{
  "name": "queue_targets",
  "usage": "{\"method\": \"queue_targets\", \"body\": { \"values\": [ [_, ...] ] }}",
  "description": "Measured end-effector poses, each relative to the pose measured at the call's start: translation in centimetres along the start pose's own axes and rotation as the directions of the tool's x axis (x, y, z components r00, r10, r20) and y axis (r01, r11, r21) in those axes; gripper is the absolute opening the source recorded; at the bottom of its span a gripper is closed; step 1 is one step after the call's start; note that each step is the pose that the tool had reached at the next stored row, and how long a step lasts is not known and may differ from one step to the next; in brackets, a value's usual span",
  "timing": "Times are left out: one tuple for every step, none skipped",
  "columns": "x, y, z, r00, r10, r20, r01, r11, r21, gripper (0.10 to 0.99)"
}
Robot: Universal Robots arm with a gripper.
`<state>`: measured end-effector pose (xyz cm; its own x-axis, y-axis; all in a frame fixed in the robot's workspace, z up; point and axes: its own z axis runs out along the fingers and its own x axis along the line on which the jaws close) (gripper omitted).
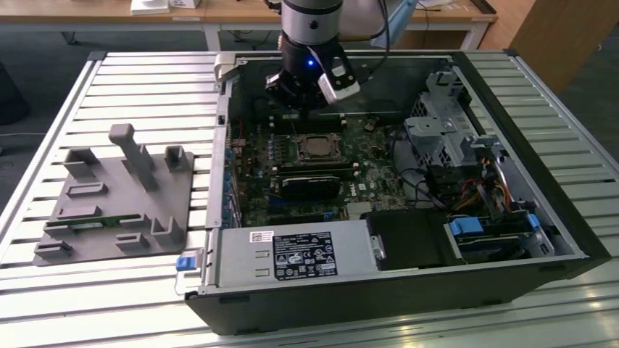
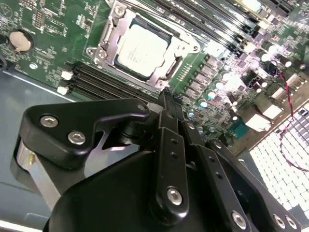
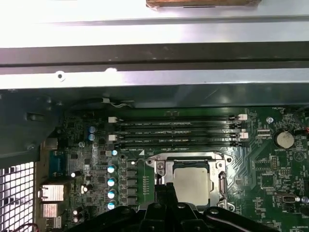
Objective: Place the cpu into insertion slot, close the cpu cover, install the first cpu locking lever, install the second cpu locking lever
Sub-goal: 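Install the first cpu locking lever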
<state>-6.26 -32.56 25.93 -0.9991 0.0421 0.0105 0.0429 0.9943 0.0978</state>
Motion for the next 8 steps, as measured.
{"method": "queue_targets", "body": {
  "values": [
    [0.14,-0.01,0.00,1.0000,0.000,0.0004,0.000,1.0000,0.000,0.106],
    [0.30,-0.02,0.00,1.0000,0.000,0.0008,0.000,1.0000,0.000,0.106],
    [0.50,-0.02,0.01,1.0000,0.000,0.0014,0.000,1.0000,0.000,0.106],
    [0.71,-0.03,0.02,1.0000,0.000,0.0020,0.000,1.0000,0.000,0.106],
    [0.91,-0.04,0.03,1.0000,0.000,0.0022,0.000,1.0000,0.000,0.106],
    [1.11,-0.05,0.05,1.0000,0.000,0.0023,0.000,1.0000,0.000,0.106],
    [1.30,-0.06,0.06,1.0000,0.000,0.0023,0.000,1.0000,0.000,0.106],
    [1.45,-0.07,0.08,1.0000,0.000,0.0024,0.000,1.0000,0.000,0.106]
  ]
}}
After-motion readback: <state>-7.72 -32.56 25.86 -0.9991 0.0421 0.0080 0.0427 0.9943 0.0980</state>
